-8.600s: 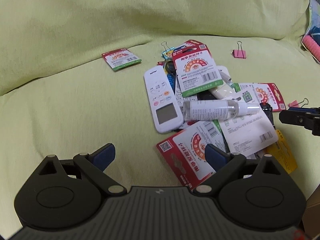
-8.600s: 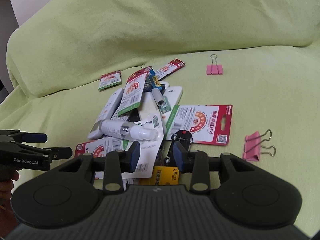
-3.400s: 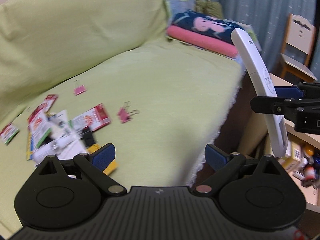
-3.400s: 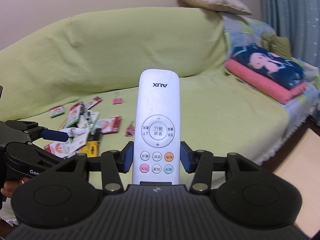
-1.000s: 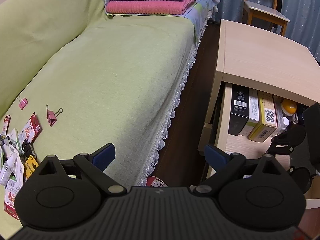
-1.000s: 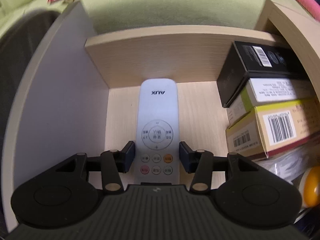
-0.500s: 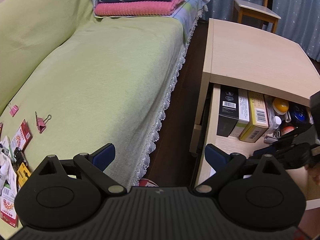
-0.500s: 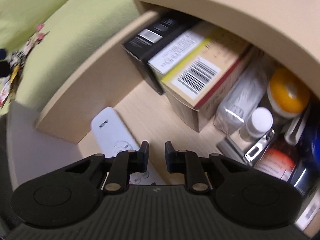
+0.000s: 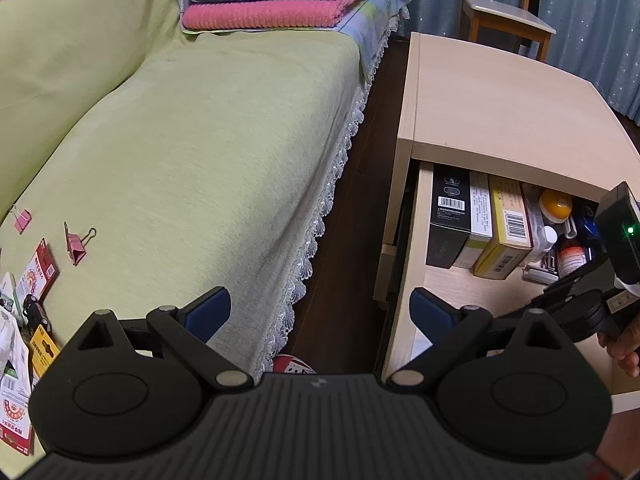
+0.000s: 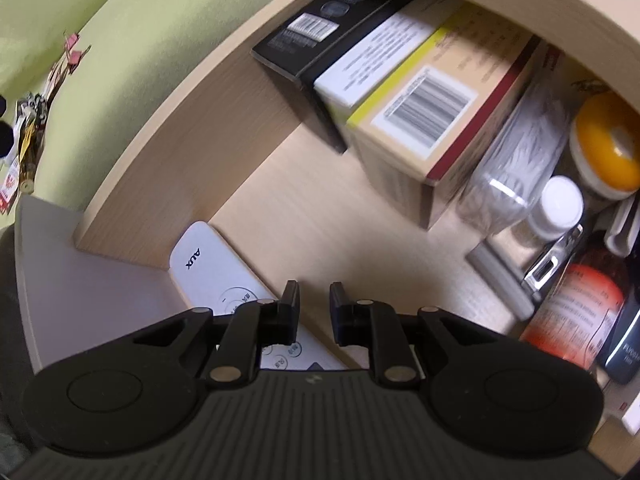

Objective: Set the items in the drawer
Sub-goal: 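Open the right gripper to release the remote and withdraw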

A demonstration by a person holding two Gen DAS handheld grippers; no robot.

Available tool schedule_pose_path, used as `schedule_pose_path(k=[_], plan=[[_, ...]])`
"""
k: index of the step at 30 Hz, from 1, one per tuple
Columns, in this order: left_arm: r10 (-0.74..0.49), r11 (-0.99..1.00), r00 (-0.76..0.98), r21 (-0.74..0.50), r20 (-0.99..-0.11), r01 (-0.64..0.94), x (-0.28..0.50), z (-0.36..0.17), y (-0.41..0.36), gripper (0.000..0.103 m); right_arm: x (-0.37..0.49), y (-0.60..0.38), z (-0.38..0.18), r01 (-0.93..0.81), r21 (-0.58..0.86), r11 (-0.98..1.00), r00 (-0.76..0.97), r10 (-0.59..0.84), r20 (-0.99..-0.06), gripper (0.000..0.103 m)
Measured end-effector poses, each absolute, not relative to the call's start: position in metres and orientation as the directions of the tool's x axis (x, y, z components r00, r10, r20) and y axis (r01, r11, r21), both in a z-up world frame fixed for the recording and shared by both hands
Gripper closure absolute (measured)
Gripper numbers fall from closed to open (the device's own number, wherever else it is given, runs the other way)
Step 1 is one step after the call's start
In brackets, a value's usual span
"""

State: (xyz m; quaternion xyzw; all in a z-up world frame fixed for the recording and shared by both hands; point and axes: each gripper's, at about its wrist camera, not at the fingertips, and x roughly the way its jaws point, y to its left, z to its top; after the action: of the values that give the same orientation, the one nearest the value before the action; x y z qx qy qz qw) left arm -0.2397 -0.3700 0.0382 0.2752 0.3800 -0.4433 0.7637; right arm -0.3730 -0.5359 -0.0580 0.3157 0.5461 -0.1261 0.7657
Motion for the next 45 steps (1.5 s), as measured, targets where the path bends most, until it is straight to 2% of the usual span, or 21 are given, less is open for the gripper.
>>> schedule_pose_path(k=[9,12,19,25,30,45], plan=[[-0.473,0.455,0.318,0.081,-0.822,0.887,-0.241,0.039,-0.369,0.006,-0.37,-0.529,-0.056,0.529,0.378,0.76,0.35,0.21,-0.913,0.088],[-0.476,0.451,0.312,0.076,-0.822,0.889,-0.242,0.039,-0.369,0.006,-0.393,-0.542,-0.048,0.527,0.406,0.747,0.365,0.232,-0.902,0.087],[-0.489,0.438,0.301,0.068,-0.819,0.896,-0.245,0.04,-0.368,0.006,-0.43,-0.557,-0.032,0.576,0.362,0.733,0.344,0.184,-0.921,0.086],[-0.492,0.444,0.299,0.06,-0.818,0.894,-0.243,0.038,-0.368,0.006,-0.467,-0.554,-0.031,0.55,0.298,0.78,0.212,0.215,-0.953,0.086],[-0.489,0.443,0.301,0.065,-0.819,0.894,-0.245,0.038,-0.367,0.006,-0.456,-0.546,-0.043,0.51,0.314,0.801,0.187,0.253,-0.949,0.087],[-0.496,0.424,0.287,0.06,-0.819,0.904,-0.253,0.039,-0.364,0.006,-0.457,-0.546,-0.04,0.519,0.293,0.803,0.179,0.234,-0.956,0.087]])
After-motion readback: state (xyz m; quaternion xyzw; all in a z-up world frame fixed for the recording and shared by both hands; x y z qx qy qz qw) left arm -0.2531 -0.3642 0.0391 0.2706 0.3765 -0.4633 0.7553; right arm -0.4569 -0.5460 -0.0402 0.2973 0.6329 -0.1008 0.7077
